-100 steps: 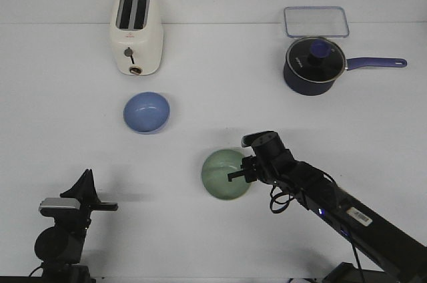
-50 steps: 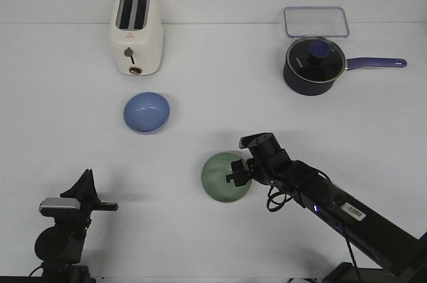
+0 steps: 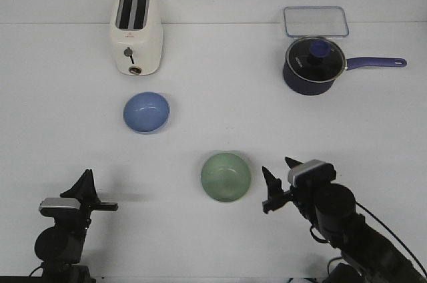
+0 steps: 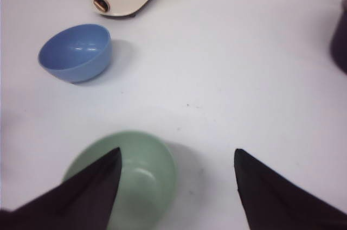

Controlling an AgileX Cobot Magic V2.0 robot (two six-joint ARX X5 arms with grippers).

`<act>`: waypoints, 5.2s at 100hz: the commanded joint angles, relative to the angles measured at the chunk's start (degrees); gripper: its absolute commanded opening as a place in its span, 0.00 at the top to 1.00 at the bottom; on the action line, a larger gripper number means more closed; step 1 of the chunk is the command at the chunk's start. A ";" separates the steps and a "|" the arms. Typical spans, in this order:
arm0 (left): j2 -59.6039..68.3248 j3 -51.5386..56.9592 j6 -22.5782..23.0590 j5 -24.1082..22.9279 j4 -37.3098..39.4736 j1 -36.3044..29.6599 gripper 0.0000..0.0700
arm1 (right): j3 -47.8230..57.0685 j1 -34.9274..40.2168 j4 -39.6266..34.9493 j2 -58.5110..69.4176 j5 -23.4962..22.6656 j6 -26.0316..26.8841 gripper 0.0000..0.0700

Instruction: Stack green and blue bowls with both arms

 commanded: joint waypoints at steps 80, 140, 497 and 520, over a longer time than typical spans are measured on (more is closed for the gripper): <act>-0.11 -0.96 -19.98 1.53 3.32 0.09 0.99 | -12.20 4.07 2.36 -20.55 1.31 -1.42 0.39; 56.08 49.09 -16.37 8.90 -21.99 -0.09 0.38 | -12.20 4.07 2.38 -20.55 2.45 -1.42 0.39; 28.72 30.62 -20.70 -6.14 -21.97 -32.89 0.98 | -12.17 4.07 2.38 -20.59 3.82 -1.09 0.99; 28.37 30.62 -20.85 -6.01 -21.00 -32.89 0.98 | -12.11 4.07 3.02 -20.70 3.85 -0.48 0.99</act>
